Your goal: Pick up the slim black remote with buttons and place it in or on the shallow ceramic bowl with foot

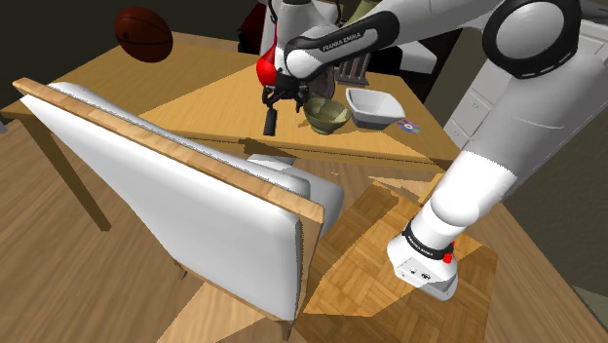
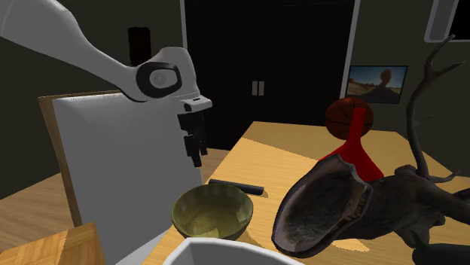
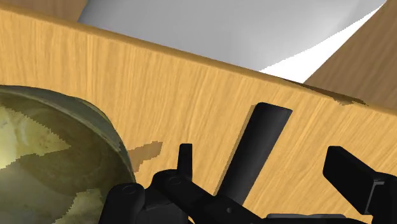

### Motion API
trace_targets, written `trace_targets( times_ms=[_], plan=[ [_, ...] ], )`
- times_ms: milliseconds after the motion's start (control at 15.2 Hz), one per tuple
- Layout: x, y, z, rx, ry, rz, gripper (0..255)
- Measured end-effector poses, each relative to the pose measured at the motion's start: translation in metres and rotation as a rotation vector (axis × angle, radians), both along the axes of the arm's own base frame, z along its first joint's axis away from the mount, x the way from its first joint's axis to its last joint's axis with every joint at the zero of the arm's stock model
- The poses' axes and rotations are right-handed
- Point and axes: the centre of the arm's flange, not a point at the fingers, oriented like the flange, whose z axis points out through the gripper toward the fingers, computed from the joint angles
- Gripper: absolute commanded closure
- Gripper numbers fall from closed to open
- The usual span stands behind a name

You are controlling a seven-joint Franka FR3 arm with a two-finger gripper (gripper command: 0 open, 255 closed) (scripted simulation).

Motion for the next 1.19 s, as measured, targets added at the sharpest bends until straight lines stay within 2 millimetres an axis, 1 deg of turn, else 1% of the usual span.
trace_targets(
  times_ms=[132,330,462,594,660,858,1122,1188],
  plan=[
    [0.025,-0.007,-0.013,-0.003,-0.006,-0.046,0],
    [0.055,-0.015,-0.033,-0.008,-0.015,-0.115,0],
    [0.075,-0.024,-0.05,-0.011,-0.021,-0.16,0],
    [0.097,-0.033,-0.061,-0.015,-0.026,-0.207,0],
    [0.102,-0.035,-0.065,-0.016,-0.028,-0.219,0],
    [0.109,-0.041,-0.079,-0.017,-0.029,-0.23,0],
    [0.111,-0.045,-0.102,-0.017,-0.03,-0.231,0],
    [0.112,-0.045,-0.105,-0.017,-0.029,-0.232,0]
  ],
)
